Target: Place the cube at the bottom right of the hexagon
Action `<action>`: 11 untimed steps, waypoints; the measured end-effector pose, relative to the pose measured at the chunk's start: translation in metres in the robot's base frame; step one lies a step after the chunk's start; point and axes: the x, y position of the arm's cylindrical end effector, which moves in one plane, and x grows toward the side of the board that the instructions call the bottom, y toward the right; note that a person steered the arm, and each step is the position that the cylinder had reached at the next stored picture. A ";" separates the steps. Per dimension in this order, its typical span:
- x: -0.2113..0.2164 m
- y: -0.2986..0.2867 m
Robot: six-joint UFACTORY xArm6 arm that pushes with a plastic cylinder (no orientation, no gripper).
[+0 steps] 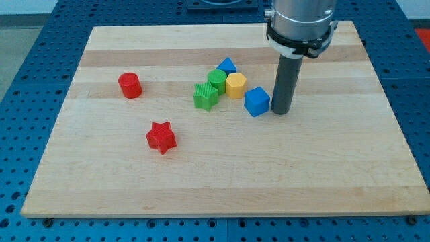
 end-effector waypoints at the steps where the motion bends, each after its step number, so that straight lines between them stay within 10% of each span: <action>1: 0.000 -0.006; 11: 0.016 -0.033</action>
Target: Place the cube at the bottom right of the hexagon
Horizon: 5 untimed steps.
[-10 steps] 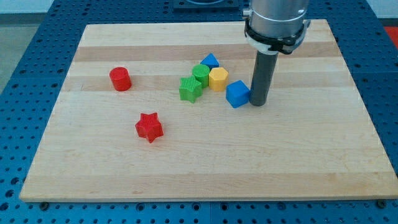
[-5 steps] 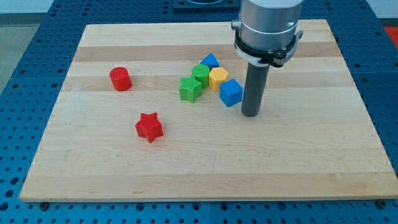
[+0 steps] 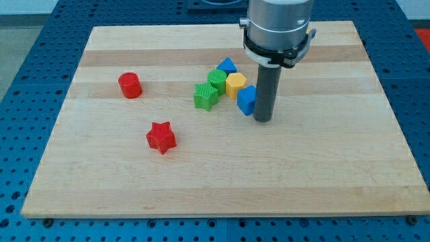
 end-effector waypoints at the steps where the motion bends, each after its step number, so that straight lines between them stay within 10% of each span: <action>1: 0.000 -0.002; 5: -0.009 -0.009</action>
